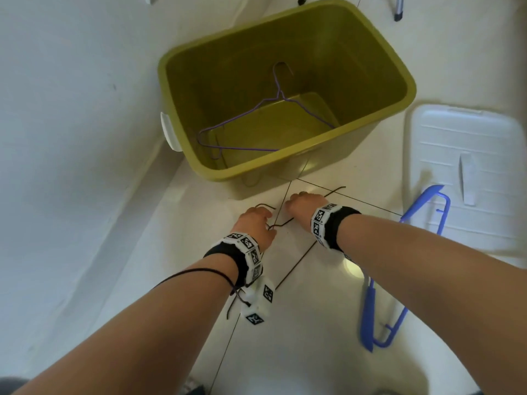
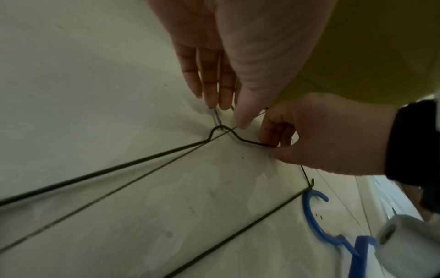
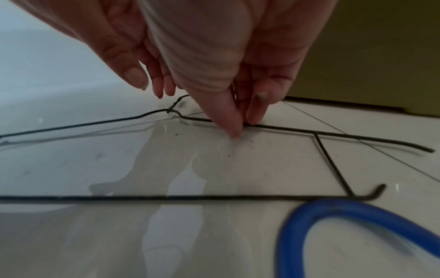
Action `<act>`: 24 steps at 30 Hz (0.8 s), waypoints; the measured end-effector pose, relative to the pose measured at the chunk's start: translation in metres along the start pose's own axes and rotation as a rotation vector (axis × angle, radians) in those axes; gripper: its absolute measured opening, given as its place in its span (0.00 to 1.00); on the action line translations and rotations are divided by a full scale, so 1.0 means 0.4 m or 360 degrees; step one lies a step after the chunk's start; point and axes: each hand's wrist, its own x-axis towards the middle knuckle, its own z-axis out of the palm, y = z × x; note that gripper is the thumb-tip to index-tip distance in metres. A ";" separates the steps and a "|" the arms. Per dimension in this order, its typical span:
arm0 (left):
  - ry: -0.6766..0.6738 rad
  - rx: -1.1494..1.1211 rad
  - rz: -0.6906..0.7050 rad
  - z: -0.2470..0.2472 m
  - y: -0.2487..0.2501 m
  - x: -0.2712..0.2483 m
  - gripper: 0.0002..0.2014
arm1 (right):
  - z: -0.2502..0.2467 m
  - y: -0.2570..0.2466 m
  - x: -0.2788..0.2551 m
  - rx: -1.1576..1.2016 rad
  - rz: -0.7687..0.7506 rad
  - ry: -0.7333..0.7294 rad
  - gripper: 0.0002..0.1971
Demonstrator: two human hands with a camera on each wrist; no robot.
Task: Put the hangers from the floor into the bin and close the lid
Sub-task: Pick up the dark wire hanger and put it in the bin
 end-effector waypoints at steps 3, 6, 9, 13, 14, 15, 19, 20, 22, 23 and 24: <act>-0.0092 -0.0032 -0.0089 0.002 -0.009 0.007 0.23 | 0.005 -0.006 0.006 -0.0010 -0.0014 -0.0011 0.17; -0.0175 -0.0051 -0.0157 -0.005 -0.014 0.009 0.25 | -0.001 0.006 0.004 0.0087 -0.0042 0.0019 0.17; -0.0114 -0.0231 -0.0232 -0.019 -0.016 0.005 0.20 | -0.013 0.030 0.000 0.0241 -0.0040 0.0140 0.17; 0.0051 -0.0531 -0.0176 -0.038 -0.003 -0.015 0.10 | -0.039 0.070 -0.013 0.0400 -0.0041 0.0234 0.16; 0.0069 -0.0568 -0.0146 -0.044 0.004 -0.023 0.10 | -0.045 0.079 -0.021 0.0432 -0.0038 0.0259 0.15; 0.0086 -0.0603 -0.0112 -0.050 0.012 -0.031 0.11 | -0.050 0.087 -0.029 0.0465 -0.0042 0.0291 0.14; 0.0113 -0.0652 0.0004 -0.071 0.047 -0.065 0.13 | -0.065 0.107 -0.078 0.0641 -0.0029 0.0395 0.12; 0.0118 -0.0642 0.0028 -0.077 0.057 -0.074 0.12 | -0.072 0.110 -0.095 0.0673 -0.0027 0.0412 0.11; 0.0119 -0.0636 0.0054 -0.088 0.075 -0.088 0.12 | -0.085 0.117 -0.121 0.0739 -0.0049 0.0439 0.11; 0.0128 -0.0626 0.0067 -0.096 0.086 -0.098 0.12 | -0.092 0.122 -0.136 0.0763 -0.0061 0.0459 0.10; 0.0139 -0.0606 0.0087 -0.106 0.098 -0.109 0.12 | -0.099 0.127 -0.152 0.0782 -0.0067 0.0475 0.10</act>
